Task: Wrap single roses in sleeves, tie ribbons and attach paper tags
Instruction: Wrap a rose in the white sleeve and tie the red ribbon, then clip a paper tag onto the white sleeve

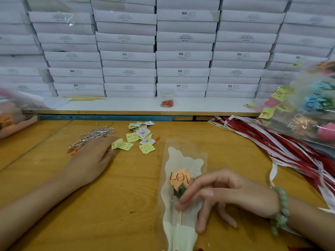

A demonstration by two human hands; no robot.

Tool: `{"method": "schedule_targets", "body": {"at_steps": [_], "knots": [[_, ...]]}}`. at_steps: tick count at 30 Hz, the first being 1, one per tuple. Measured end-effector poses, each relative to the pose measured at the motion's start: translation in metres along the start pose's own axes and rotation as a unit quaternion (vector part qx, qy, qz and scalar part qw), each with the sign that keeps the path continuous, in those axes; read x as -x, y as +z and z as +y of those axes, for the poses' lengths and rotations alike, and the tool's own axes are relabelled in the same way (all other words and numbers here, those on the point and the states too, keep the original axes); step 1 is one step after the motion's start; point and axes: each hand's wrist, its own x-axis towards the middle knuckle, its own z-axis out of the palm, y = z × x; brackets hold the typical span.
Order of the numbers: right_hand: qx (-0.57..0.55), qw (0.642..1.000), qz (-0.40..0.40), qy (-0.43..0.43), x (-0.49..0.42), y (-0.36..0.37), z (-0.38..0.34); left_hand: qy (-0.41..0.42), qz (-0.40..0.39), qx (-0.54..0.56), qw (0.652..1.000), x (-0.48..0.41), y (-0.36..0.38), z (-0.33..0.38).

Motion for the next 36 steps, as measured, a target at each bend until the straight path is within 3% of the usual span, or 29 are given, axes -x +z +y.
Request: {"method": "schedule_targets", "body": {"at_steps": [3,6,15,19,23,26,30,33,36], "knots": [[-0.034,0.999,0.031,-0.021,-0.001,-0.001,0.002,0.021,-0.007,0.016,1.000,-0.003,0.003,-0.005],[-0.046,0.991,0.114,-0.049,-0.002,-0.004,0.006,0.027,-0.009,0.031,0.999,-0.005,0.007,-0.009],[0.032,0.962,0.266,-0.046,-0.006,-0.033,0.012,0.030,0.036,0.080,0.996,-0.007,0.008,-0.011],[0.071,0.948,0.308,-0.039,-0.006,-0.049,0.012,0.040,0.006,0.093,0.995,-0.004,0.006,-0.007],[0.064,0.942,0.330,0.003,-0.010,-0.063,0.013,0.053,-0.013,0.057,0.997,-0.004,0.005,-0.004],[0.040,0.933,0.341,0.109,-0.023,-0.070,0.008,0.040,-0.023,0.040,0.998,-0.005,0.006,-0.005],[0.028,0.894,0.379,0.237,-0.049,-0.072,-0.001,0.044,-0.030,0.059,0.997,-0.006,0.007,-0.006],[-0.006,0.872,0.442,0.211,-0.067,-0.071,-0.003,0.042,-0.018,0.110,0.993,-0.007,0.005,-0.008],[-0.023,0.842,0.519,0.148,-0.078,-0.071,0.000,0.034,0.047,0.155,0.986,-0.005,0.003,-0.005]]}}
